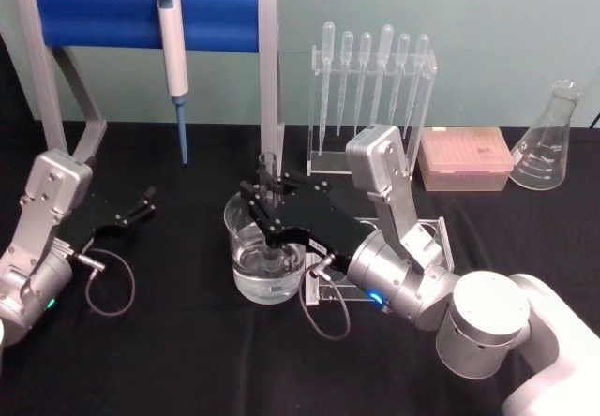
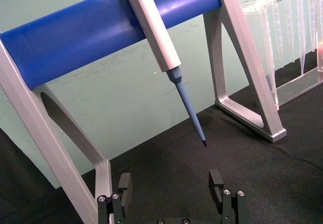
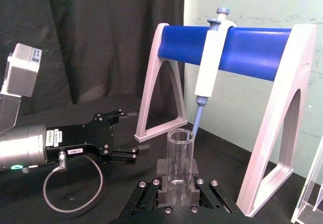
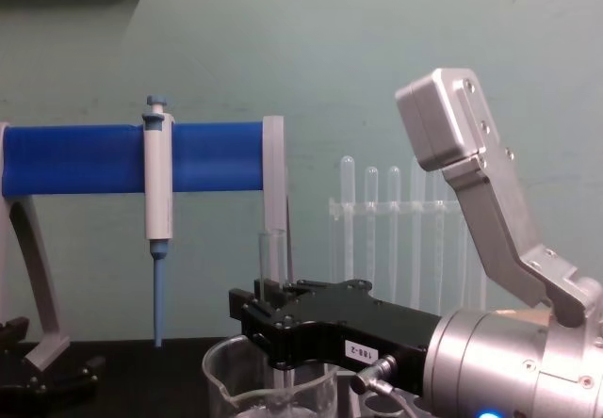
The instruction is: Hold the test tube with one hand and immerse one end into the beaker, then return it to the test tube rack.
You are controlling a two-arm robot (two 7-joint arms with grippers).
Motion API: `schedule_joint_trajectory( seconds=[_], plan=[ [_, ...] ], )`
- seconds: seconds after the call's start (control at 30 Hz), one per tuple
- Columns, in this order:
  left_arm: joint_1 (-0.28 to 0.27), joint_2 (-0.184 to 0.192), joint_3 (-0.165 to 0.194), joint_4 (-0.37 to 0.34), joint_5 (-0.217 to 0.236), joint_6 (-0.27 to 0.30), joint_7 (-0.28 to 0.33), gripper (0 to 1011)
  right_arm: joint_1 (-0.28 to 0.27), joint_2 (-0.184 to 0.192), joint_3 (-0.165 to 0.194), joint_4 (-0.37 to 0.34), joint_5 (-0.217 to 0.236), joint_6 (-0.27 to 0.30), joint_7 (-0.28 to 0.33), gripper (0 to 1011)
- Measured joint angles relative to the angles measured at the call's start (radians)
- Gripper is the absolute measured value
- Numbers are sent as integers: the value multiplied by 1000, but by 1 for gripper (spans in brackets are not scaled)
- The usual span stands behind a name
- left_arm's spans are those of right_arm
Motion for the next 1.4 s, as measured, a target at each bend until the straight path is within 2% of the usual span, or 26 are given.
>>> schedule_joint_trajectory(
  seconds=[0.27,0.4,0.5,0.8,1.03,1.1,1.4],
  plan=[
    [0,0,0,0,0,0,0,1000,0,0,1,-2,0,2,0,228],
    [0,0,0,0,0,0,0,1000,0,1,9,-32,4,30,0,228],
    [0,0,0,0,0,0,0,1000,4,4,20,-77,19,65,2,228],
    [0,0,0,0,0,0,0,1000,25,27,39,-200,47,125,4,228],
    [0,0,0,0,0,0,0,1000,25,66,70,-305,63,163,-19,228],
    [0,0,0,0,0,0,0,1000,9,92,93,-348,69,179,-35,228],
    [0,0,0,0,0,0,0,1000,-57,148,151,-397,88,198,-64,228]
  ],
)
